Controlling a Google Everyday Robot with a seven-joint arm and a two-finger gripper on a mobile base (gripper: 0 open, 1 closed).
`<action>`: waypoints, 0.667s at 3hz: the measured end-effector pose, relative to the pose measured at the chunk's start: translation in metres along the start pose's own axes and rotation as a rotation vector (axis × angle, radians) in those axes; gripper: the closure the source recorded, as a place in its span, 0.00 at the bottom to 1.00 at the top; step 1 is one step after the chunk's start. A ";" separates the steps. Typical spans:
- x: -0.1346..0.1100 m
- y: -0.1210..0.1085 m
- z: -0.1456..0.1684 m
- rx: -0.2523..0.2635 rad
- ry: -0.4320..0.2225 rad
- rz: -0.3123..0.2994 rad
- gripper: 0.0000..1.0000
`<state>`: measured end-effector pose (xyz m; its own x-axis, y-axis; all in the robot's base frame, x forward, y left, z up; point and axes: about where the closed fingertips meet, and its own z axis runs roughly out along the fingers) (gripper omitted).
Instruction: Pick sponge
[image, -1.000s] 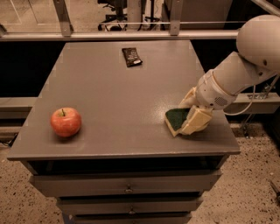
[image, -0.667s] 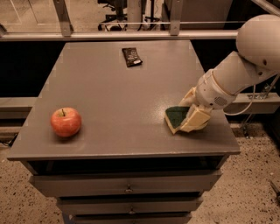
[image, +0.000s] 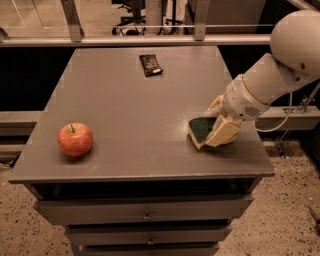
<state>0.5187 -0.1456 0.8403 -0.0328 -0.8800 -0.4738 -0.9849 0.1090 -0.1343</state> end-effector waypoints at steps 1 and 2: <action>-0.020 -0.022 -0.018 0.051 0.004 -0.055 1.00; -0.044 -0.044 -0.039 0.117 0.005 -0.107 1.00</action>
Offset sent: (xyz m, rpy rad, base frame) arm 0.0582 0.0212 0.0925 -0.0413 -0.2291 0.0453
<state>0.5570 -0.1298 0.9012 0.0699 -0.8919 -0.4467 -0.9565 0.0672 -0.2839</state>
